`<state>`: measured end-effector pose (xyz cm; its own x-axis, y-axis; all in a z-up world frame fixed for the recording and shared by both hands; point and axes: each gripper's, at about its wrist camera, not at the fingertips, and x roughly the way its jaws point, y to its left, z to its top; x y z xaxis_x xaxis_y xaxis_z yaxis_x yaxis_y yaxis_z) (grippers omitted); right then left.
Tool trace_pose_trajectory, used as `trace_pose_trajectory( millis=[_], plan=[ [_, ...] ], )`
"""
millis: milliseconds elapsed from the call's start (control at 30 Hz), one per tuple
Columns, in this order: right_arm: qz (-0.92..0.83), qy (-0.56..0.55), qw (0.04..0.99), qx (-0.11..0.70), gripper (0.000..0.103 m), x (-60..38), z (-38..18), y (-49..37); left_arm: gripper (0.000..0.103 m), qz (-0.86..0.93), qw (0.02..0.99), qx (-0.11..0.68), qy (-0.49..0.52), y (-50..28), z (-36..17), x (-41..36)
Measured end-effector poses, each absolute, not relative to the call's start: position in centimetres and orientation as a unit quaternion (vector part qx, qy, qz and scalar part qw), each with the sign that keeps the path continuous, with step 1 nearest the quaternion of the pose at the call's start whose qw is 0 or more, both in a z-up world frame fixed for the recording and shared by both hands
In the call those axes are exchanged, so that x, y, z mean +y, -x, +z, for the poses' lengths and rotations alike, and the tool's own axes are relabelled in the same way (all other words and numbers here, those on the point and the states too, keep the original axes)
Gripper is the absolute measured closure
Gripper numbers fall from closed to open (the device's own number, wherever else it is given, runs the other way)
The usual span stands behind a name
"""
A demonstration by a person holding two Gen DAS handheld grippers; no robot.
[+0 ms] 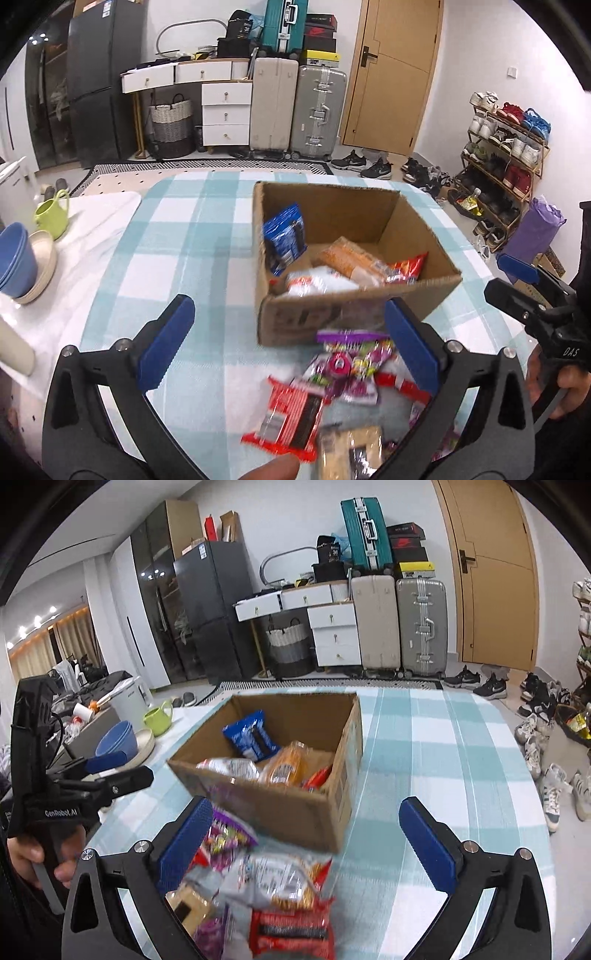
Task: Organize snacks
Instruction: 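Move both tools back toward the remaining snacks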
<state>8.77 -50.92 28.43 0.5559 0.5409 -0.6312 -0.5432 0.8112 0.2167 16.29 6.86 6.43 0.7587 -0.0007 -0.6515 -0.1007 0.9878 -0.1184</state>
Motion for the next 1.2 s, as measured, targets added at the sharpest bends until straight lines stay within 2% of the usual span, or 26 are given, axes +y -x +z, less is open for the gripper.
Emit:
trace_pose_trajectory(
  millis=[500, 1133, 1200],
  plan=[
    [0.308, 0.004, 0.868, 0.390, 0.000, -51.9, 27.4, -3.4, 0.001, 0.036, 0.931, 0.358, 0.062, -9.9, 5.8, 6.9],
    [0.349, 0.019, 0.831, 0.433, 0.001, -50.9, 24.5, 0.0, 0.001, 0.039, 0.914, 0.398, 0.071, -8.8, 2.1, 6.7],
    [0.357, 0.023, 0.823, 0.440, 0.005, -50.3, 23.9, 0.2, 0.001, 0.040, 0.911, 0.403, 0.072, -8.9, 1.6, 6.7]
  ],
)
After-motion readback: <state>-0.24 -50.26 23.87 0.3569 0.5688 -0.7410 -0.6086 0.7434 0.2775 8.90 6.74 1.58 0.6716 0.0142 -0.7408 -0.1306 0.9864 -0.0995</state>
